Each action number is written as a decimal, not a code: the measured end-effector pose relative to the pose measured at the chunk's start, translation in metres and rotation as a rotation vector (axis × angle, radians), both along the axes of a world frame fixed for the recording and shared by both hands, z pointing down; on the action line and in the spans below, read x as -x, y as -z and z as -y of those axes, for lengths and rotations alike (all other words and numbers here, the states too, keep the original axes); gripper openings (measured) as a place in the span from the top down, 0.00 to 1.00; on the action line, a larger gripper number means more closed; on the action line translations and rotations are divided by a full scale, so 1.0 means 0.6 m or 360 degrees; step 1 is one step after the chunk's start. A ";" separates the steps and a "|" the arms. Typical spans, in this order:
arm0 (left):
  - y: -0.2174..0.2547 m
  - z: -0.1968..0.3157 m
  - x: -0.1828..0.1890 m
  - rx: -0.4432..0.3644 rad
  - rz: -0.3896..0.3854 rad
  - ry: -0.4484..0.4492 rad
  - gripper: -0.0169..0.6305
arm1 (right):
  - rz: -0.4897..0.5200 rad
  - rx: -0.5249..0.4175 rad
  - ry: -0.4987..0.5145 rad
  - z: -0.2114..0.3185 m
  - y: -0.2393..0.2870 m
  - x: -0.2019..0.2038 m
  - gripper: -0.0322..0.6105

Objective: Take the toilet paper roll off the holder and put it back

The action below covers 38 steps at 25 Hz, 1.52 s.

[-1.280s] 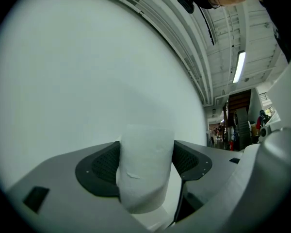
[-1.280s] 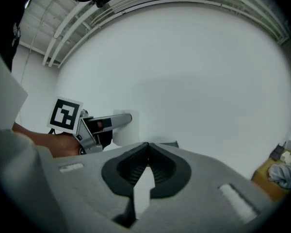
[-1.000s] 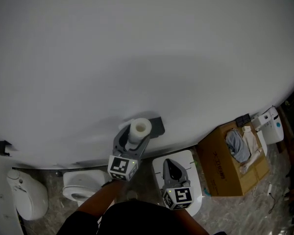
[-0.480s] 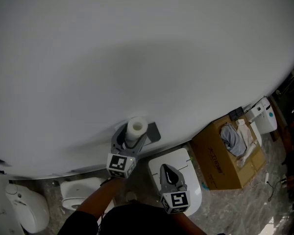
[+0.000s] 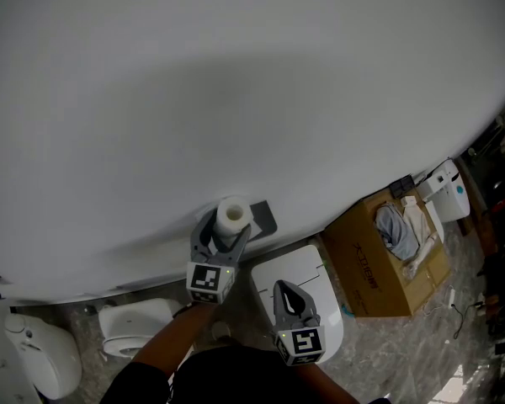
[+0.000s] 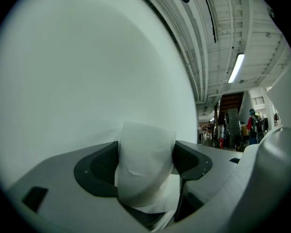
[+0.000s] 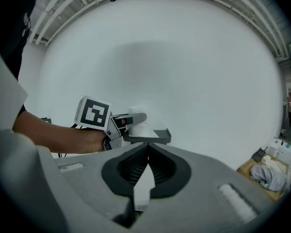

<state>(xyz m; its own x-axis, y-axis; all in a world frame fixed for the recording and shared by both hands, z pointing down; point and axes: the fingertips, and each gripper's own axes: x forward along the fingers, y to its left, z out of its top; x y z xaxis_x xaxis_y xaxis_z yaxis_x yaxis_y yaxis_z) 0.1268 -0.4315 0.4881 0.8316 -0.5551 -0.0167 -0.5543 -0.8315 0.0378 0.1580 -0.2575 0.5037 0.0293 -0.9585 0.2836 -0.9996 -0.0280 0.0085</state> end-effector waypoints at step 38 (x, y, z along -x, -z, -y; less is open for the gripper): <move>0.057 -0.390 0.296 0.0273 -0.0261 0.0473 0.90 | 0.0076 -0.0140 0.0324 -0.208 0.022 0.069 0.95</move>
